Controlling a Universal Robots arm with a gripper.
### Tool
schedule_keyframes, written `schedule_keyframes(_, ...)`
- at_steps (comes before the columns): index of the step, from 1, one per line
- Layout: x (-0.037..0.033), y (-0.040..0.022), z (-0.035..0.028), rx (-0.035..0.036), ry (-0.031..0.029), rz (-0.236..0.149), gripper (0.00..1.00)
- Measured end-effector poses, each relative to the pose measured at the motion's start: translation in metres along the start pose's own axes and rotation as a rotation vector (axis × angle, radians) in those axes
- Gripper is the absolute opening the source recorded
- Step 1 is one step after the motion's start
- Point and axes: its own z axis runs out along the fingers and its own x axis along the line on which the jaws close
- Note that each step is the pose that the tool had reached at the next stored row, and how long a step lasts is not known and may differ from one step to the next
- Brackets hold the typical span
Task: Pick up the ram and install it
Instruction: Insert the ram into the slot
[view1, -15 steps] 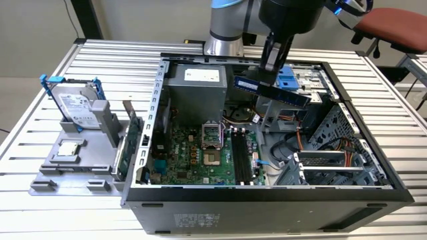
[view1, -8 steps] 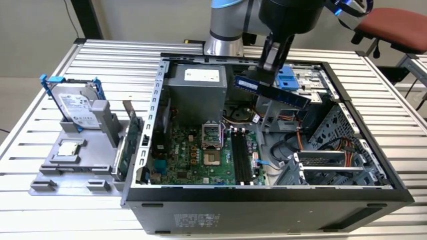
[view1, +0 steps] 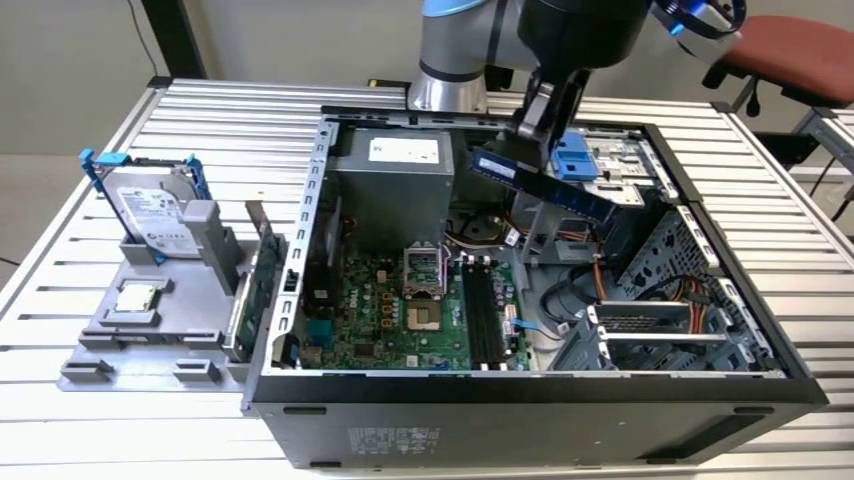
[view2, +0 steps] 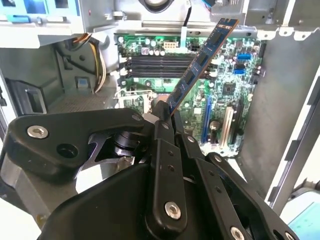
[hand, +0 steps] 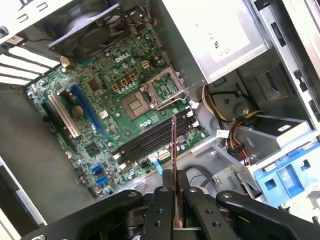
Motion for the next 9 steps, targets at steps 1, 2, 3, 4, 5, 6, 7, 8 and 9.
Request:
schedule_keyframes(1, 0.0, 0.0, 0.0, 0.0004, 0.0001, 0.015, 0.0)
schedule_keyframes(2, 0.0, 0.0, 0.0001, 0.0007, 0.0002, 0.032, 0.0)
schedule_keyframes(3, 0.0, 0.0, 0.0001, 0.0011, 0.0003, 0.047, 0.0)
schedule_keyframes(4, 0.0, 0.0, 0.0001, 0.0015, 0.0004, 0.064, 0.0)
schedule_keyframes(5, 0.0, 0.0, 0.0001, 0.0019, 0.0006, 0.08, 0.0)
schedule_keyframes(6, 0.0, 0.0, 0.0001, 0.0023, 0.0007, 0.096, 0.0)
schedule_keyframes(7, 0.0, 0.0, 0.0001, 0.0027, 0.0008, 0.112, 0.0)
schedule_keyframes(8, 0.0, 0.0, 0.0002, 0.003, 0.0008, 0.126, 0.0)
schedule_keyframes(9, 0.0, 0.0, 0.0002, 0.0034, 0.001, 0.141, 0.0)
